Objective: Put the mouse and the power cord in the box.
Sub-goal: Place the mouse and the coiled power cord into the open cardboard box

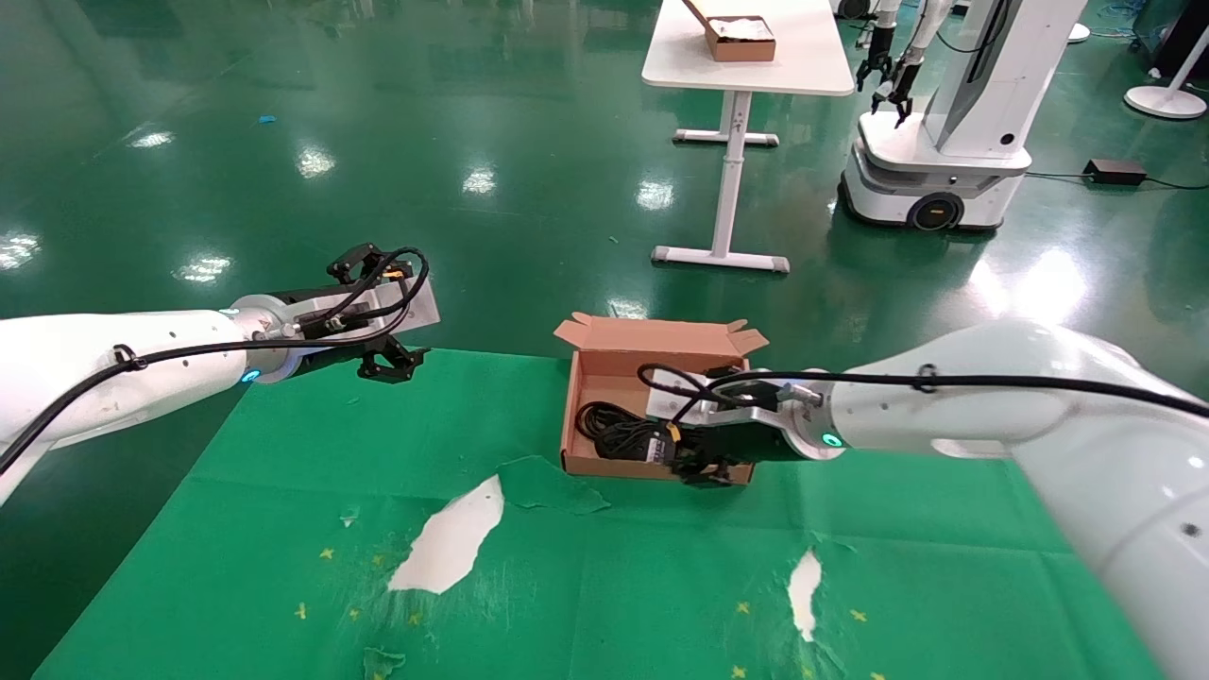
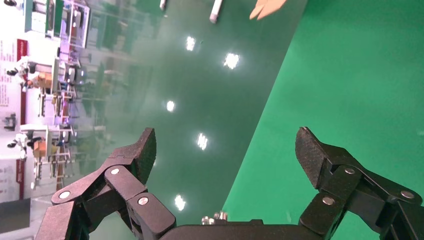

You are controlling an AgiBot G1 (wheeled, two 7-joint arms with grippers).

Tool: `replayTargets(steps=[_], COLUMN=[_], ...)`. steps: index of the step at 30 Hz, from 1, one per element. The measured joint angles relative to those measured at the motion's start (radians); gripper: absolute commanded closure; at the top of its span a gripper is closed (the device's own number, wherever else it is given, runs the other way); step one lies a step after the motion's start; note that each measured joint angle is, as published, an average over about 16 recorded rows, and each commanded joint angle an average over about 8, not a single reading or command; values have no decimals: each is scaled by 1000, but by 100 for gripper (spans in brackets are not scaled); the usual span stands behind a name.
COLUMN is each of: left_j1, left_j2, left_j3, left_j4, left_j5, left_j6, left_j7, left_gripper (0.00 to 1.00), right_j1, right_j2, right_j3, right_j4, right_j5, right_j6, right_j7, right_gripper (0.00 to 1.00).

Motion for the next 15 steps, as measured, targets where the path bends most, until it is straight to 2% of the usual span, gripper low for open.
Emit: replayTargets(steps=[15], left_j1=[16], left_j2=[-13], left_j3=[-19], left_j4=[-19], left_j5=[-23], left_j6=[25], left_j7=[-7], left_gripper=[0], right_j1=[-156], right_j2=[188], right_j3=[161], right_j4=[207], right_j5=[280], right_j6=[-161], right_j7=[28], right_gripper=[0])
